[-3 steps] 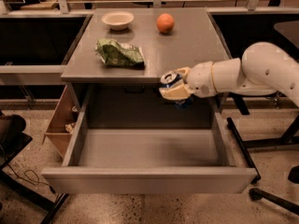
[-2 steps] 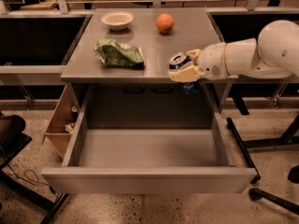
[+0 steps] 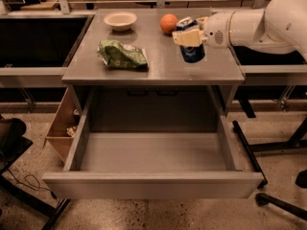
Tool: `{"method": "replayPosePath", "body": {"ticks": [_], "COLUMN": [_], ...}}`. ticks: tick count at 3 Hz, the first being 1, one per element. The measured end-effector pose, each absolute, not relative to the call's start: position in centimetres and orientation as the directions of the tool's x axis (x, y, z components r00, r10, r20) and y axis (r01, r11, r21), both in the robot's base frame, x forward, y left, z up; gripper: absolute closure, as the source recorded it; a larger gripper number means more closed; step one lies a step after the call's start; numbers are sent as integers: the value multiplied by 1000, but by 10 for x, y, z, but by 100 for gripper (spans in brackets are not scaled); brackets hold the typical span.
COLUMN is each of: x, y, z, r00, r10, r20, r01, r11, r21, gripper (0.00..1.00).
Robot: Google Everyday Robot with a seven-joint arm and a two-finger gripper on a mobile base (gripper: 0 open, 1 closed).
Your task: Pick pepsi can from top drawer and place on counter
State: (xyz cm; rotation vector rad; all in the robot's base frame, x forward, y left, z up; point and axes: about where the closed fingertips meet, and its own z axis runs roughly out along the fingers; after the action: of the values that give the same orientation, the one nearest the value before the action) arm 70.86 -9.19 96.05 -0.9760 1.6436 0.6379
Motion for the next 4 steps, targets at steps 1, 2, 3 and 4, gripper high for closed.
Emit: {"method": "replayPosePath", "body": {"ticks": [1, 2, 3, 4], "x": [740, 760, 774, 779], "y": [-90, -93, -107, -115], "z": [966, 949, 916, 898], "r00": [-109, -100, -66, -7], "r10": [-219, -199, -140, -103], "r20": [-970, -975, -988, -995], "r01": [-805, -760, -717, -689], "r11": [592, 647, 695, 721], "r21": [-43, -55, -51, -69], "gripper": [100, 100, 100, 100]}}
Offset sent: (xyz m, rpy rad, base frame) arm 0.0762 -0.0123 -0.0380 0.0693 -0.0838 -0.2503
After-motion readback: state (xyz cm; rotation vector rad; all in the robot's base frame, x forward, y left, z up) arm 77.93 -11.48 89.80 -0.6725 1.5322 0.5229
